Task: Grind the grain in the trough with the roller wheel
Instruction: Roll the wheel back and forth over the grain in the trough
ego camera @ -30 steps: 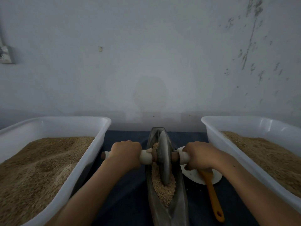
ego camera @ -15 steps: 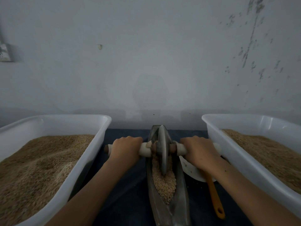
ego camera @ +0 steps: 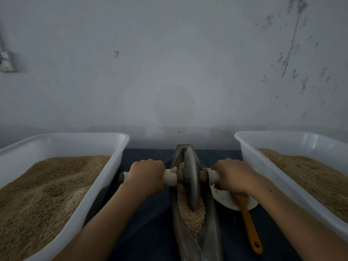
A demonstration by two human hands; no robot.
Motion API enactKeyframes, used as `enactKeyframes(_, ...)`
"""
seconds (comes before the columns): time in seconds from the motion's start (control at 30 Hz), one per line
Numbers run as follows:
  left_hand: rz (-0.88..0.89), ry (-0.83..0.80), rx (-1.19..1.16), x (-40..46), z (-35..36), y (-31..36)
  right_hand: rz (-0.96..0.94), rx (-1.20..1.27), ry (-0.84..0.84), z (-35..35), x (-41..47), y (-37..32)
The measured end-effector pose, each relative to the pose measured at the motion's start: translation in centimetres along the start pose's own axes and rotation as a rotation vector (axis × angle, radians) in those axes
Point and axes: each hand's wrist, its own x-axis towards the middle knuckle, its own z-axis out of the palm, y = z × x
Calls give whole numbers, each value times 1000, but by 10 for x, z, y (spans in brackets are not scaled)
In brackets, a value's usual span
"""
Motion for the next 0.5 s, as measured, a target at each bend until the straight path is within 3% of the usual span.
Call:
enactKeyframes(0.27,-24,189,-40,-3,5,2,12,8,266,15,3,0)
enactKeyframes(0.37,-28,127,-1,-2,3,3,9,1,197,12,2,1)
enactKeyframes(0.5,-15,-16,42,-2,-2,3,-9,-1,-41,1,-1,3)
